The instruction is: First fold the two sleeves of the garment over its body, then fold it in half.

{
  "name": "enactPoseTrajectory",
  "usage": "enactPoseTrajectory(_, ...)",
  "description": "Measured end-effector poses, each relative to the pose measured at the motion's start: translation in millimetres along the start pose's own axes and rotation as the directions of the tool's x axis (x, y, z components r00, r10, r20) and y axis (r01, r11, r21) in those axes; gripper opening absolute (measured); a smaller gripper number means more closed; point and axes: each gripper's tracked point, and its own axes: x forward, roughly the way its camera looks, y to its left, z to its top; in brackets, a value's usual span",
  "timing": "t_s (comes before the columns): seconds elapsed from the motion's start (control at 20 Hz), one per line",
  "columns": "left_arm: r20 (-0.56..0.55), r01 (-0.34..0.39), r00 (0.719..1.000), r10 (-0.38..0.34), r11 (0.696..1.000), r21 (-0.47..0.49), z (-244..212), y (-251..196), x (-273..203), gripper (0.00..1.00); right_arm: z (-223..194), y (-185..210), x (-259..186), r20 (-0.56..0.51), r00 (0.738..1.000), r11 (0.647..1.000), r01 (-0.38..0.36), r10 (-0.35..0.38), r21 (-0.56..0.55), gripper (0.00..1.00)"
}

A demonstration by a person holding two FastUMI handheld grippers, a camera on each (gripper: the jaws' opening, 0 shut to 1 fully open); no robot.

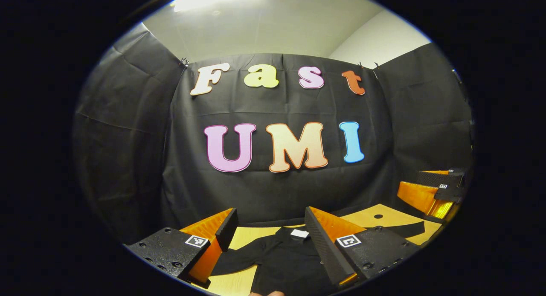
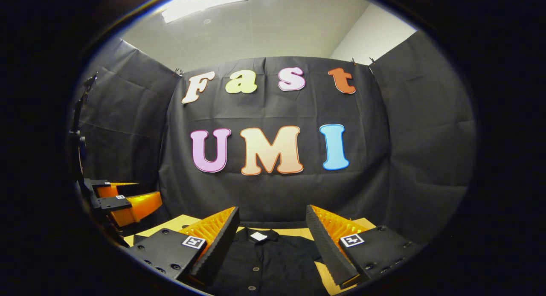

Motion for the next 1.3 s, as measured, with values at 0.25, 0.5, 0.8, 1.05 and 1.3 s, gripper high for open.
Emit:
enactPoseTrajectory(0.25,-0.026,0.001,1.000,-0.001,1.000,-0.012,-7,-3,-3,0.92,-34,-23,9,-0.088,0.996,1.000,0.020,-0.018,0.022,0.98)
enactPoseTrajectory(0.5,-0.062,-0.013,0.998,0.012,1.000,-0.019,-19,-2,-4,0.93,-66,-64,22,-0.162,0.984,0.997,0.072,-0.068,0.018,0.99)
enactPoseTrajectory(0.8,-0.099,-0.020,0.995,0.018,1.000,-0.016,-30,-6,-4,0.93,-103,-127,37,-0.239,0.957,0.983,0.178,-0.161,0.048,0.98)
enactPoseTrajectory(1.05,-0.125,-0.014,0.992,0.015,1.000,0.003,-38,-14,-1,0.93,-146,-173,48,-0.349,0.912,0.959,0.264,-0.215,0.101,0.99)
enactPoseTrajectory(1.3,-0.146,-0.002,0.989,0.003,1.000,0.006,-44,-25,1,0.92,-204,-226,43,-0.502,0.820,0.915,0.383,-0.275,0.125,0.98)
